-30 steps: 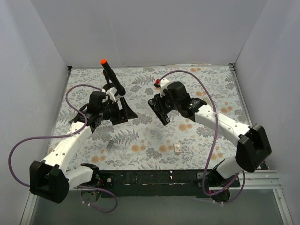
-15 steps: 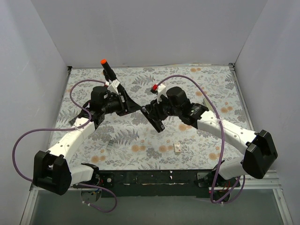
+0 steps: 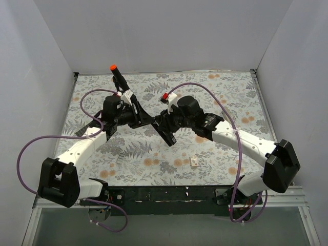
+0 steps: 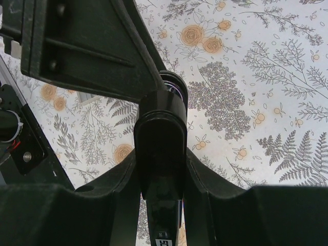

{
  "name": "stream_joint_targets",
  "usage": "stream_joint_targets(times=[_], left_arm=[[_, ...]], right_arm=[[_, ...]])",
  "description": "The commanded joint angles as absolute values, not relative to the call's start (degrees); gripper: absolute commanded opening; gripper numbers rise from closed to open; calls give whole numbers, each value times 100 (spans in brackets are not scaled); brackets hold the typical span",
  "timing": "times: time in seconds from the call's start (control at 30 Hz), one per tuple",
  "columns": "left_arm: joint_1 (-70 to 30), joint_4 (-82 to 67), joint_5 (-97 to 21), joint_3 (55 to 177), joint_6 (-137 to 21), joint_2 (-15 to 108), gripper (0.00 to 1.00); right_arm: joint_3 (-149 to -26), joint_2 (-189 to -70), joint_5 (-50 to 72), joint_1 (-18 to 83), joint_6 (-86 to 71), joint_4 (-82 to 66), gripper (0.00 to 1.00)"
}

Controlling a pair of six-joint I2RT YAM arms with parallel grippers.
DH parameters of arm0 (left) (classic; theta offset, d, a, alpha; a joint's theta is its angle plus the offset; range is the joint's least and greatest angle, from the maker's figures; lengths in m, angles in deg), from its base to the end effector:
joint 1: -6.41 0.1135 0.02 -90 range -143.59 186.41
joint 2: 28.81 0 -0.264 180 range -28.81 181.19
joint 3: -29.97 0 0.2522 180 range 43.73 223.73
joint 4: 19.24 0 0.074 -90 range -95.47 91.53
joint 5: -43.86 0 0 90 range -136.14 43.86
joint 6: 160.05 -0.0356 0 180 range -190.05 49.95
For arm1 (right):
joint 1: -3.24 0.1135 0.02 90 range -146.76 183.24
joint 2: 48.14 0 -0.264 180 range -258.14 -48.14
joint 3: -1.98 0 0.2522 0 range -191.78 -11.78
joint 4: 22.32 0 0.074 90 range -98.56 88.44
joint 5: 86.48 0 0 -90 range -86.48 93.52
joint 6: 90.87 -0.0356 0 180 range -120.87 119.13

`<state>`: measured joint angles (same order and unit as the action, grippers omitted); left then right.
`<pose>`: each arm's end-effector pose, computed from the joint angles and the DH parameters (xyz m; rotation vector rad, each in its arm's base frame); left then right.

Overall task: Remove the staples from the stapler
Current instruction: Unload the staple at the center of the board.

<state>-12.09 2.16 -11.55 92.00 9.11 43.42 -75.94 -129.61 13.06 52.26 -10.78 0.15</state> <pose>0.2550 -0.1066 0.2661 -0.8684 2.3278 -1.5315 0.2124 0.2535 0.3111 -0.8113 1.9549 0.8030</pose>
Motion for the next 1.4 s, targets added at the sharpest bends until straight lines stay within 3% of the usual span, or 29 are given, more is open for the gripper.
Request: stream_joint_targets(times=[0.0,0.2,0.23,0.3,0.43,0.47,0.53,0.67,0.9,1.1,1.37], left_arm=[[-1240,103,-1046,9084,984,4379,41],[-1249,15,-774,8813,1283,4476,24],[-1257,-11,-730,8777,1318,4484,12],[-1249,-46,-625,8698,1345,4485,0],[-1249,-55,-711,8645,1249,4467,0],[-1257,-38,-782,8645,1213,4458,0],[-1249,-38,-853,8662,1187,4484,0],[-1257,-29,-835,8785,1160,4546,0],[-1257,120,-879,8917,1064,4476,0],[-1249,199,-914,8943,1046,4335,0],[-1249,235,-1019,9022,1213,4265,0]], right_arm=[[-8121,-13119,1292,5316,-1133,-619,1],[-8280,-13462,1230,5378,-1124,-663,1],[-8297,-13514,1248,5378,-1132,-654,1],[-8324,-13559,1213,5378,-1176,-575,1],[-8648,-13752,1099,5378,-1282,-110,24],[-8832,-13796,1099,5378,-1299,126,41],[-9044,-13910,1168,5378,-1308,416,58],[-9308,-14033,1345,5378,-1300,567,65],[-9492,-14288,1441,5378,-1133,822,65],[-9572,-14420,1310,5369,-974,1147,59],[-9511,-14412,1187,5369,-939,1227,33]])
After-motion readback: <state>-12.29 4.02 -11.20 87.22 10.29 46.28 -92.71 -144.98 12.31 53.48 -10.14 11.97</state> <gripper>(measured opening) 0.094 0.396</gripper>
